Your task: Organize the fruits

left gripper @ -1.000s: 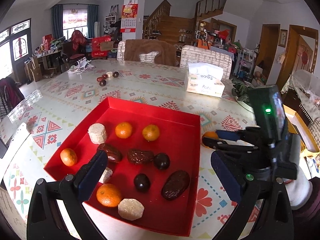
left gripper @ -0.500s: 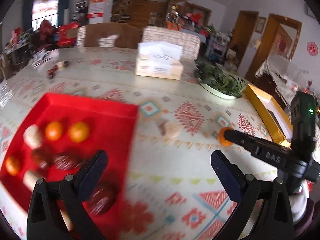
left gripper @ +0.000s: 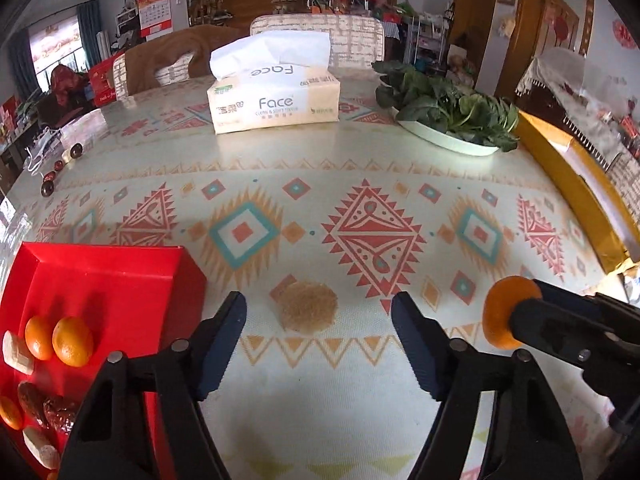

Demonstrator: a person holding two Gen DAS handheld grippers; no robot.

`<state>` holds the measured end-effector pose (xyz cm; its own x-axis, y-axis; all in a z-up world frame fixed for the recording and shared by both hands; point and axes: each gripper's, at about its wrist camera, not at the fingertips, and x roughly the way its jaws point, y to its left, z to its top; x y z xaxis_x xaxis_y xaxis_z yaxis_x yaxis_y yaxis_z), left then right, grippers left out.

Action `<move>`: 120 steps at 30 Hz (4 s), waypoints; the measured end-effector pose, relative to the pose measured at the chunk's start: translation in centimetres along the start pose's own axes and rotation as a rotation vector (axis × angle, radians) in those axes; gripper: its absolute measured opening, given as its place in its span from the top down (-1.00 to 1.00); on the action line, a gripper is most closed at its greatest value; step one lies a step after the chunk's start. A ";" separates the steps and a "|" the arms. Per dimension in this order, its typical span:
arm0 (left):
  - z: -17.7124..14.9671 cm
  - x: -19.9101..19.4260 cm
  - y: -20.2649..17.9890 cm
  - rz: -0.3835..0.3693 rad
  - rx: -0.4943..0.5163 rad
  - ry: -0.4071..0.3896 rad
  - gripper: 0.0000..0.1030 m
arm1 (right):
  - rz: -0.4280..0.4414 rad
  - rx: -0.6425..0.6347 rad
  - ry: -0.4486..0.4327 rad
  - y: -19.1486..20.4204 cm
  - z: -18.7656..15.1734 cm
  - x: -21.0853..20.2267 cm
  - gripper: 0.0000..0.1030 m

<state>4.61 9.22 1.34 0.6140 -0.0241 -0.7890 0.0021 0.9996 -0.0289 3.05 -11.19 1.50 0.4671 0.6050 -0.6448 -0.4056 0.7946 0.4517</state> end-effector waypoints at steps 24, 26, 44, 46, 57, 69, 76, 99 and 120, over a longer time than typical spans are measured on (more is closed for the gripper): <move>-5.9 -14.5 11.5 -0.042 -0.300 -0.184 0.41 | 0.079 -0.027 0.019 4.5 -0.7 0.4 0.31; -6.8 -15.3 13.8 -0.007 -0.335 -0.195 0.41 | 0.117 -0.043 0.039 6.8 -0.9 0.8 0.31; -10.6 -13.0 19.7 -0.039 -0.414 -0.161 0.40 | -0.001 -0.254 0.132 19.3 -1.7 10.0 0.27; -10.6 -12.9 19.5 -0.048 -0.410 -0.166 0.30 | -0.017 -0.255 0.120 19.3 -1.4 10.1 0.27; -10.9 -14.8 19.0 0.011 -0.413 -0.210 -0.31 | -0.016 -0.209 0.059 18.5 -1.1 7.6 0.05; -11.6 -24.7 11.9 0.391 -0.263 -0.573 -1.00 | -0.028 -0.135 -0.047 15.9 -4.5 0.6 -0.17; -12.8 -27.4 9.8 0.427 -0.288 -0.607 -1.00 | -0.049 -0.181 -0.069 16.0 -8.3 -2.3 -0.30; -16.4 -28.9 5.1 0.516 -0.282 -0.604 -1.00 | -0.041 -0.272 -0.131 17.0 -13.4 -7.4 -0.57; -17.0 -22.9 5.5 0.410 -0.284 -0.403 -1.00 | -0.082 -0.242 -0.038 15.2 -14.9 -4.0 -0.65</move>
<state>-22.89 14.97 8.82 0.7691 0.4228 -0.4793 -0.4716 0.8816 0.0210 -16.65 -2.32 1.79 0.5332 0.5445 -0.6475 -0.5393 0.8084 0.2357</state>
